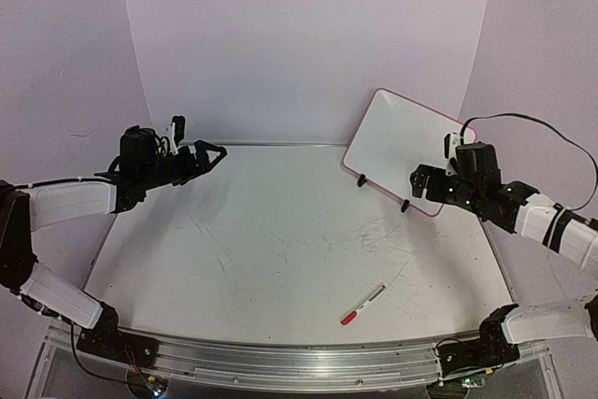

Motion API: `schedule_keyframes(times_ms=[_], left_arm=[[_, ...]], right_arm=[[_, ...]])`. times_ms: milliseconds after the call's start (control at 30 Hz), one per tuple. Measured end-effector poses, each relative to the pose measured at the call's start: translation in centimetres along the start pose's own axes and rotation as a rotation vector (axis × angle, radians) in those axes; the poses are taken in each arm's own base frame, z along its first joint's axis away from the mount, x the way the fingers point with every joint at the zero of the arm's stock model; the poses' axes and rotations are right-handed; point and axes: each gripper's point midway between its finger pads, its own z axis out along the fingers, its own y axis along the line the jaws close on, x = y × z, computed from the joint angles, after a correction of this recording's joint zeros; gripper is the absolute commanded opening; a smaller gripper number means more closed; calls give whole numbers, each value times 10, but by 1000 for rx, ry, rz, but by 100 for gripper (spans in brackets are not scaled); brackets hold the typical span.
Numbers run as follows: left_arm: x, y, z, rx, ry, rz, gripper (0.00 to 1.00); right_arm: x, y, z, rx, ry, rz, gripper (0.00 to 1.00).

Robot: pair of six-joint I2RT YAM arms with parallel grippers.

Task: Write a sentence on the whiteboard
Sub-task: Move the whiteboard to the center of the board.

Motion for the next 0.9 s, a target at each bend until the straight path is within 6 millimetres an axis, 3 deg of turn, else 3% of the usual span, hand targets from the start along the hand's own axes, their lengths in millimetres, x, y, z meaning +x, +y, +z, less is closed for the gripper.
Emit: schedule_keyframes(times_ms=[133, 233, 500, 800, 900], left_arm=[[11, -13, 14, 45, 41, 7, 99], [32, -25, 23, 75, 93, 12, 99], [76, -57, 36, 146, 200, 35, 99], [96, -66, 40, 170, 247, 50, 99], [98, -66, 40, 172, 250, 62, 99]], right_arm=[[7, 14, 20, -6, 46, 9, 98], [16, 21, 40, 7, 86, 33, 98], [39, 17, 100, 155, 143, 217, 95], [67, -2, 134, 319, 139, 427, 79], [77, -10, 142, 366, 142, 443, 68]])
